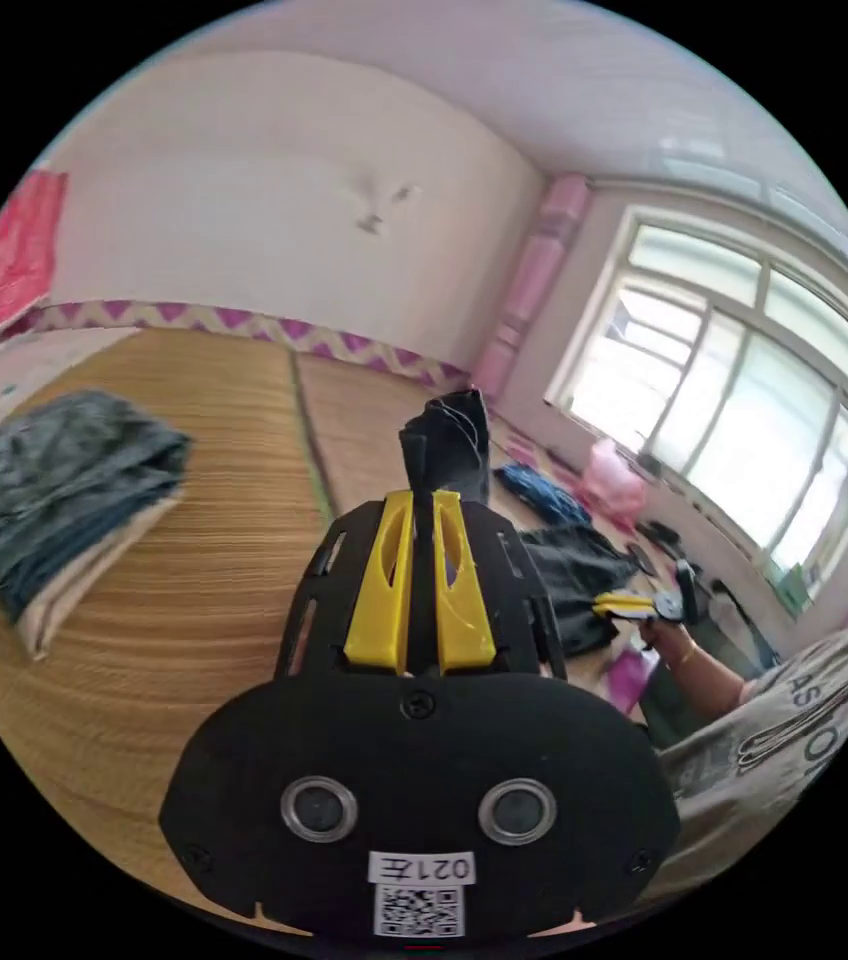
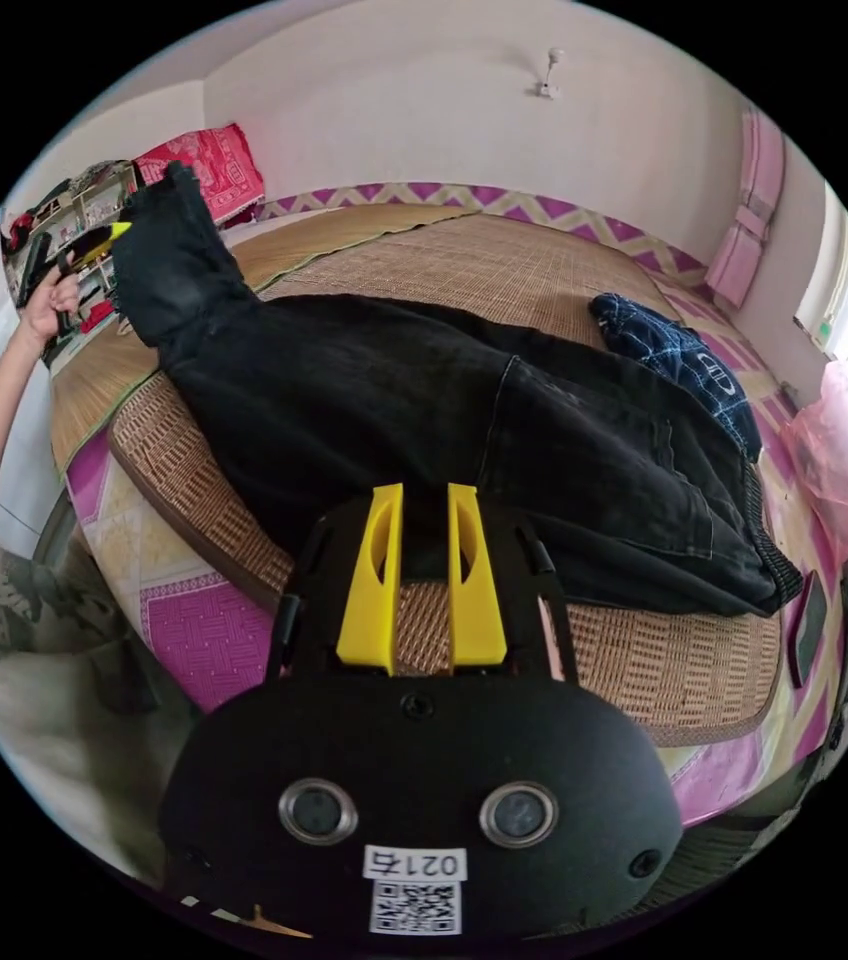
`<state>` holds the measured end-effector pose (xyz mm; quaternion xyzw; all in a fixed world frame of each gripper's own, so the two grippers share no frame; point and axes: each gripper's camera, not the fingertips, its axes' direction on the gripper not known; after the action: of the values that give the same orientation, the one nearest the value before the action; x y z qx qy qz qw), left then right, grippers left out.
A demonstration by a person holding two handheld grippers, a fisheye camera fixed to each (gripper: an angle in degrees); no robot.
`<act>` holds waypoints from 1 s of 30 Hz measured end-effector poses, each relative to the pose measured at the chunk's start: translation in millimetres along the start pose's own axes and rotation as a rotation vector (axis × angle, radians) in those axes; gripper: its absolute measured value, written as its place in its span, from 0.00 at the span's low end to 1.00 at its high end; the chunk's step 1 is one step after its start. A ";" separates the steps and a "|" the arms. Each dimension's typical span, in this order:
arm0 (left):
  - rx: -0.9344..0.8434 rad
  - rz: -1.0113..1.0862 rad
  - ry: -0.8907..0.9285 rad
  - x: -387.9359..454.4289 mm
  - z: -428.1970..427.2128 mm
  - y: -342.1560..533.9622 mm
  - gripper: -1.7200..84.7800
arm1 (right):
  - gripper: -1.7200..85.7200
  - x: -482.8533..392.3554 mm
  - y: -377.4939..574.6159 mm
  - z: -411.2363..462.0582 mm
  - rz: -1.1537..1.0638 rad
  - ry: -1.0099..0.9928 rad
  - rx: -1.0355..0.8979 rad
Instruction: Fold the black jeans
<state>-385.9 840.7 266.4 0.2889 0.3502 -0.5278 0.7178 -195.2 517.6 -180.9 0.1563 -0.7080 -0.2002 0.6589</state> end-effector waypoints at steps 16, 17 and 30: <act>-0.080 -0.743 0.177 -266.0 -46.7 182.7 0.06 | 0.05 -12.5 -35.5 3.4 0.068 -0.068 -0.069; -0.050 -0.746 0.176 -264.7 -53.0 185.4 0.06 | 0.04 -9.0 -39.3 -2.7 0.066 -0.080 -0.062; -0.335 0.168 -0.067 -91.0 75.4 57.5 0.10 | 0.11 57.8 -199.8 21.4 -0.477 0.120 -0.190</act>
<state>-333.8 848.0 386.9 0.1756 0.3836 -0.4095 0.8089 -229.7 317.2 -229.5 0.2679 -0.5887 -0.4058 0.6458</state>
